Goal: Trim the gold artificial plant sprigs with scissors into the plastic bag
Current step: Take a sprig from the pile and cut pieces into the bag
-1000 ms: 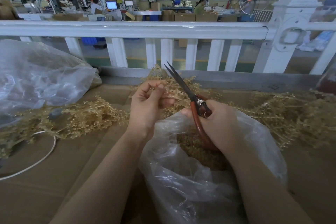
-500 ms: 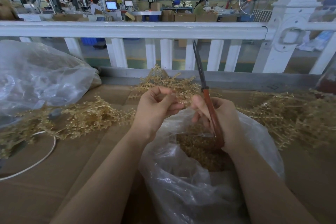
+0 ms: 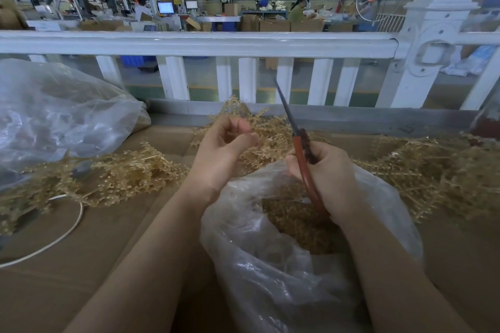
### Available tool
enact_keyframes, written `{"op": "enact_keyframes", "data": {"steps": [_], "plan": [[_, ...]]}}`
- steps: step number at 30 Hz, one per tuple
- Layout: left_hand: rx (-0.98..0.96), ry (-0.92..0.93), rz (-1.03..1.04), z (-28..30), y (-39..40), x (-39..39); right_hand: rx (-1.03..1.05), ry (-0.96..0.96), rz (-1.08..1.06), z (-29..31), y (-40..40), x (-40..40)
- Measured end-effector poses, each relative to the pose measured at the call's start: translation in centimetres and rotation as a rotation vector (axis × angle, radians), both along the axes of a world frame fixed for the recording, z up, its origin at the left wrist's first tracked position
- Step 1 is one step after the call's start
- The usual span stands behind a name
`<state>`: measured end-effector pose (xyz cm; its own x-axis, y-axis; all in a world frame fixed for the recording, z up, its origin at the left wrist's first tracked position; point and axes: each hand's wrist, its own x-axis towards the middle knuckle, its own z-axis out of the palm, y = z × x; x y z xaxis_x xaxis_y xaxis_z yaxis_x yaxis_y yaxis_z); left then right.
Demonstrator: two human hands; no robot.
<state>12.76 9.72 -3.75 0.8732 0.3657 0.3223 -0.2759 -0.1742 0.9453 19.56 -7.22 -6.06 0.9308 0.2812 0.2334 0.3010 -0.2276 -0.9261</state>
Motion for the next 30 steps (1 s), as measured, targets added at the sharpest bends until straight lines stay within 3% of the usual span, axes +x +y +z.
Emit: {"op": "enact_keyframes", "data": {"steps": [7,12,16,20,25,30], "plan": [[0.515,0.12,-0.307,1.0,-0.7,-0.4,-0.015,-0.077,0.132,0.1,0.0,-0.5],[0.698,0.371,-0.279,0.8,-0.8,-0.2,0.13,-0.092,0.139,0.8,-0.4,-0.9],[0.451,0.34,-0.343,1.2,-0.7,-0.4,0.255,0.0,0.186,1.1,-0.4,-1.1],[0.613,0.218,-0.275,0.9,-0.5,-0.2,0.258,-0.04,0.142,0.8,-0.2,-1.1],[0.396,0.023,-0.133,1.1,-0.3,-0.3,0.324,-0.014,0.122,0.8,-0.5,-0.9],[0.39,-0.015,-0.033,0.7,-0.5,0.1,0.33,0.002,0.214,0.9,-0.6,-1.0]]}}
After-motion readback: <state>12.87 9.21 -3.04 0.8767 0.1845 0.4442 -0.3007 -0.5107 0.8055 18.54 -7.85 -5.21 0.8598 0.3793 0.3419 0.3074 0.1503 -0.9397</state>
